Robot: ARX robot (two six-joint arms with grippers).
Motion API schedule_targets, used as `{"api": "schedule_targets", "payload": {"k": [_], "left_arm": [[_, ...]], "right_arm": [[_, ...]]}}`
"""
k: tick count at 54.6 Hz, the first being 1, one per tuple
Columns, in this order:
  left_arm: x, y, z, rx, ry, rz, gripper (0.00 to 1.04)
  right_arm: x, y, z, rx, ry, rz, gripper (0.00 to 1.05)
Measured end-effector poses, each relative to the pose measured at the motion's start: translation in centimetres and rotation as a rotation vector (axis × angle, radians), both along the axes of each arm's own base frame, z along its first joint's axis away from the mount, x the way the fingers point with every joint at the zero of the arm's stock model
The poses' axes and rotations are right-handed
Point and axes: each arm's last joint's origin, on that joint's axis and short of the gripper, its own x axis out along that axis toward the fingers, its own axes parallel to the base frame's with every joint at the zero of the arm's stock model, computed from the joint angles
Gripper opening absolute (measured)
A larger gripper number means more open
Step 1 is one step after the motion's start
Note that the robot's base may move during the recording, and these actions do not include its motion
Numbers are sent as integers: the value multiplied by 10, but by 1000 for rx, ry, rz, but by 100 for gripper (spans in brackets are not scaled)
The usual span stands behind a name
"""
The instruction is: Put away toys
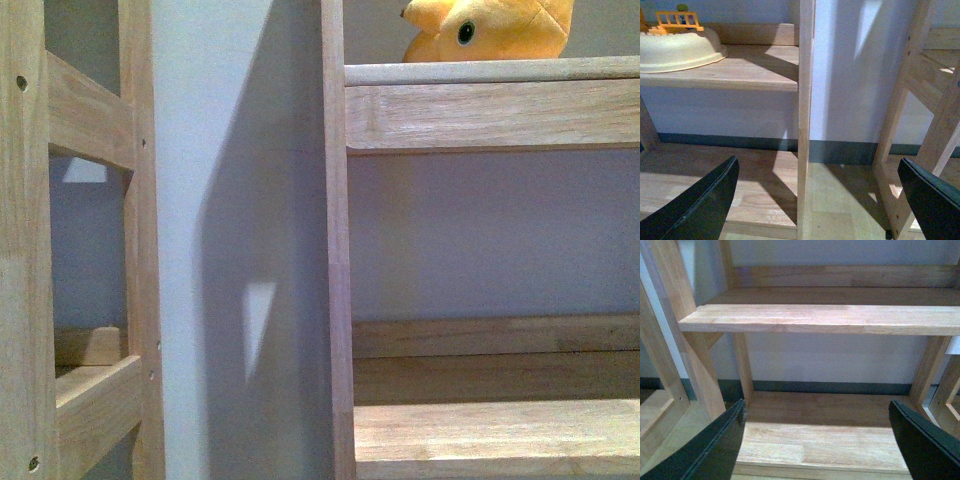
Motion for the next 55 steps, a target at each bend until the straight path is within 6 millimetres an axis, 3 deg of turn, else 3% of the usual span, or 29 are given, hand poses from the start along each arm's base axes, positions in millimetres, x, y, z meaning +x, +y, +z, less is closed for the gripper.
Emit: {"api": "schedule_targets", "payload": {"k": [5,55], "left_arm": [[0,0,0,0,0,0,98],[0,0,0,0,0,0,98]], "right_arm": [[0,0,0,0,0,0,100],[0,0,0,0,0,0,98]]}}
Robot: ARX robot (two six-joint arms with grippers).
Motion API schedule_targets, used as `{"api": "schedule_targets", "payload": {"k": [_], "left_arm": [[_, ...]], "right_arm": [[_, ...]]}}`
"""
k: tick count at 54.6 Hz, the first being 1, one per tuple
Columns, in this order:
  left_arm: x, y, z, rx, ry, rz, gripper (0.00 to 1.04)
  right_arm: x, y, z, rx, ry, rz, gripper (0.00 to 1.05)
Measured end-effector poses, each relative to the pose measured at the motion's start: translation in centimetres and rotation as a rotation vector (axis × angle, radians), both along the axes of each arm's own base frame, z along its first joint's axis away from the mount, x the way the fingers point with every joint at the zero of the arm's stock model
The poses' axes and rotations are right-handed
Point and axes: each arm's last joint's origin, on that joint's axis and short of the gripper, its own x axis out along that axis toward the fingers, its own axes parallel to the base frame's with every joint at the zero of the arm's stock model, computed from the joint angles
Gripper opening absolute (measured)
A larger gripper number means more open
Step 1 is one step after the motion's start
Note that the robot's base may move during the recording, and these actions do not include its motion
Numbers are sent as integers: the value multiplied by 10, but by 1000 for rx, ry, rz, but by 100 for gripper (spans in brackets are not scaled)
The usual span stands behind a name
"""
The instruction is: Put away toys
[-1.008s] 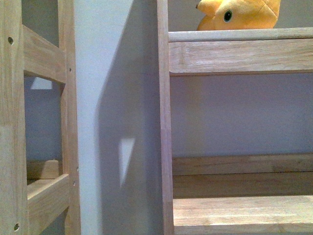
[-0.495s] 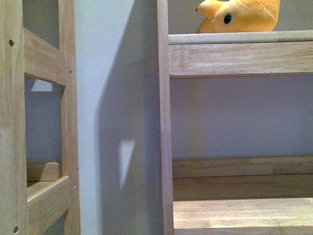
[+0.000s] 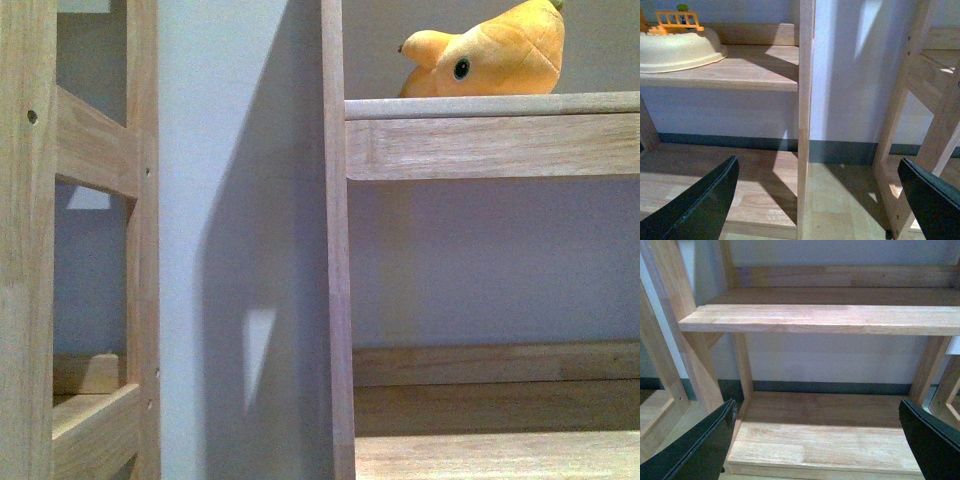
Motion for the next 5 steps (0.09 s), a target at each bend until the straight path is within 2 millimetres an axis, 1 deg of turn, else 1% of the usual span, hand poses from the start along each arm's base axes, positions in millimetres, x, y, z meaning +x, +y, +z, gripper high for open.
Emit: {"api": "schedule_targets", "payload": {"k": [5], "left_arm": [[0,0,0,0,0,0,98]], "right_arm": [[0,0,0,0,0,0,98]]}}
